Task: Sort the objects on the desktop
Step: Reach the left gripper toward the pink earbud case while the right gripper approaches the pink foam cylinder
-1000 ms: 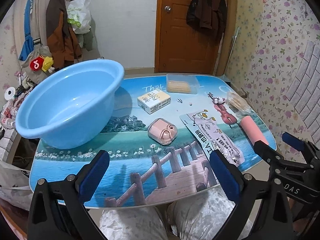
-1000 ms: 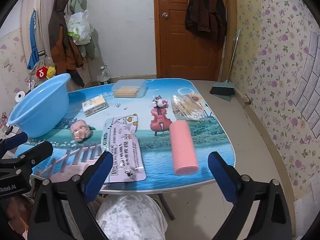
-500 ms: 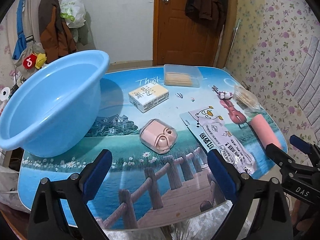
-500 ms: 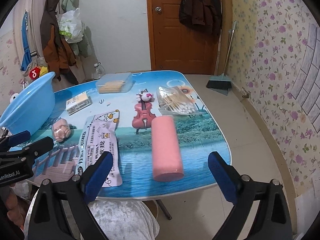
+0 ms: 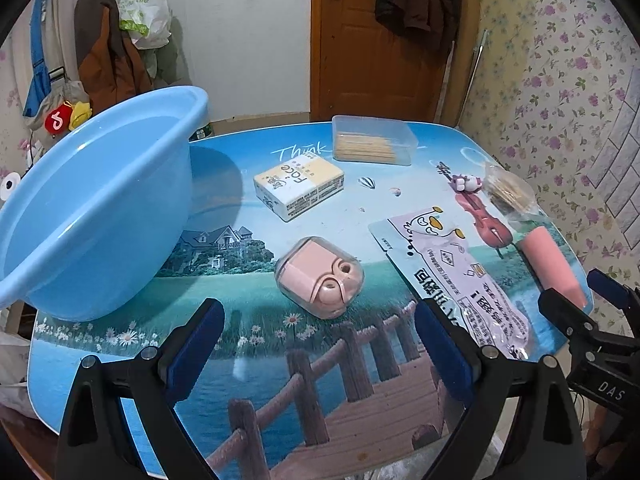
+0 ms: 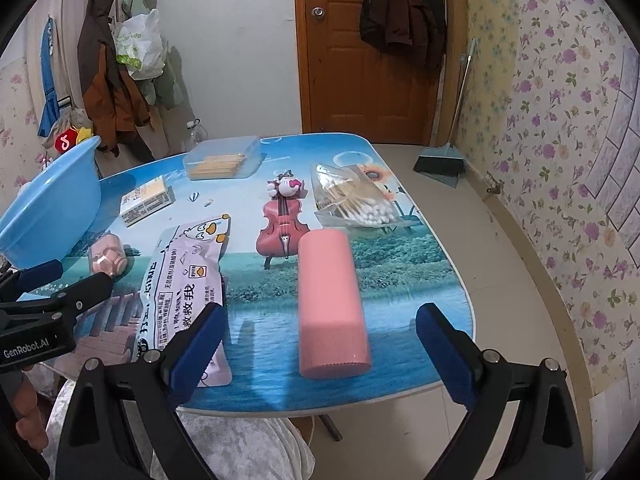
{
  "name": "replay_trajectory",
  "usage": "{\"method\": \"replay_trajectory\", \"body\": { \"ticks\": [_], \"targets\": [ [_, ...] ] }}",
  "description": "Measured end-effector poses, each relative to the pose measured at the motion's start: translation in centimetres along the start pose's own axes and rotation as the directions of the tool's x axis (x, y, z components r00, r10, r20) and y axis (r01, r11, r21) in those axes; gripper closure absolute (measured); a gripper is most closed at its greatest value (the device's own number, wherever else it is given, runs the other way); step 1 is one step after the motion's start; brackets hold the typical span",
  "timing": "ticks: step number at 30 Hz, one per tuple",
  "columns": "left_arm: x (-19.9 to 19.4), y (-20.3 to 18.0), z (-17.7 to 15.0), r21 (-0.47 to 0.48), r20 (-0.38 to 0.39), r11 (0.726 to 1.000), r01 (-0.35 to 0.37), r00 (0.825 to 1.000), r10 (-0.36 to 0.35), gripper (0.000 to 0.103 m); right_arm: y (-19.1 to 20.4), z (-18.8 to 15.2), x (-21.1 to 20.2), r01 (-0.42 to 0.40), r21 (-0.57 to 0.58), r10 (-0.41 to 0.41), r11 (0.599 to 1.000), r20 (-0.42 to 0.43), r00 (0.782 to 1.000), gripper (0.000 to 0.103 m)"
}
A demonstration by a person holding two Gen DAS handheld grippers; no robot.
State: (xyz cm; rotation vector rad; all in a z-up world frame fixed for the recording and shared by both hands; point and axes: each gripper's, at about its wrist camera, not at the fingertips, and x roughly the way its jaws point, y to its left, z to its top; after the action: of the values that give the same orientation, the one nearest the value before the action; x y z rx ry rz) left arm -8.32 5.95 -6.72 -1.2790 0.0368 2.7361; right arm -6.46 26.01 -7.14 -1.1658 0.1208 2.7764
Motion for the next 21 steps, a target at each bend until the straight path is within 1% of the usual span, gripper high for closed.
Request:
{"method": "replay_trajectory", "body": {
  "ticks": [7,16,19,21],
  "targets": [
    [1.7,0.4,0.4,-0.003,-0.016,1.0,-0.013,1.0,0.013,0.006,0.0,0.0,1.2,-0.001,-0.002,0.001,1.0,-0.015,1.0,0.006],
    [3.4,0.8,1.0,0.005,-0.039,1.0,-0.003,0.999,0.003,0.007,0.0,0.4,2.7,-0.008,-0.007,0.008,1.0,-0.028,1.0,0.006],
    [3.8,1.1,1.3,0.014,-0.041,1.0,0.002,0.999,-0.002,0.008,-0.2,0.3,3.0,-0.009,-0.006,0.008,1.0,-0.033,0.999,0.006],
    [4.0,1.2,1.5,0.021,-0.04,1.0,0.007,0.999,-0.006,0.011,-0.3,0.4,3.0,-0.002,-0.009,0.002,1.0,-0.029,1.0,0.006]
  ]
}}
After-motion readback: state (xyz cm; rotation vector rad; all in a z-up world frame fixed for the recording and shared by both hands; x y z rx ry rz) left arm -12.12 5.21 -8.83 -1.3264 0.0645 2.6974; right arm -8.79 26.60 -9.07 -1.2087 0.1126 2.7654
